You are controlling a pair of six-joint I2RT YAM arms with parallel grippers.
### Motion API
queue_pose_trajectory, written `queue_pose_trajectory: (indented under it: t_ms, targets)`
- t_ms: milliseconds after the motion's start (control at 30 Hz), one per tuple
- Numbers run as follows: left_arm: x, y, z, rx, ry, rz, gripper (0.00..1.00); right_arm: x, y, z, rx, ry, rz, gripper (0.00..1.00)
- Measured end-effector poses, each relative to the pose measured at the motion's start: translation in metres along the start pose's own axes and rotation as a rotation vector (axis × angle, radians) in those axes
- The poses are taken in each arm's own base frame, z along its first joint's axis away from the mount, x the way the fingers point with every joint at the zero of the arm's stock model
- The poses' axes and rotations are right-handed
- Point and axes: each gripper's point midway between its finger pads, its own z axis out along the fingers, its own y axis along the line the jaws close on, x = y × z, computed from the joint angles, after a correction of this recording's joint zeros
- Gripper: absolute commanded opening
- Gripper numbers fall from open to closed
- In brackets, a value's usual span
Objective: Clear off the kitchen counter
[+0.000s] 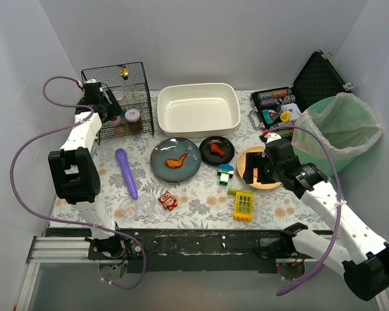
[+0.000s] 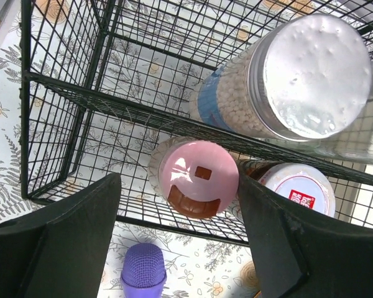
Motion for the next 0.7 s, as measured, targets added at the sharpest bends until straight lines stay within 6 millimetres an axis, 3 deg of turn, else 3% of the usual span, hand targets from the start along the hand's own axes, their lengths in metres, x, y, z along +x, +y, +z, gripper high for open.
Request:
queue_pose_trajectory:
  t_ms: [167,433,533,700]
  targets:
    - [-0.009,-0.002,-0.018,0.013,-0.023,-0.012,0.82,-0.001,0.0,-0.003,-0.004,-0.011,0.0,0.91]
    - [-0.027,-0.014,-0.092,0.106,-0.112,-0.053,0.9,-0.001,0.001,-0.002,-0.004,-0.011,0.006,0.96]
    - [-0.013,-0.029,-0.114,0.148,-0.108,-0.038,0.93,0.0,0.0,0.0,0.002,0.002,0.012,0.98]
    - [0.051,-0.071,-0.15,0.292,-0.011,0.043,0.96,0.005,0.0,0.008,0.016,0.037,0.028,0.98]
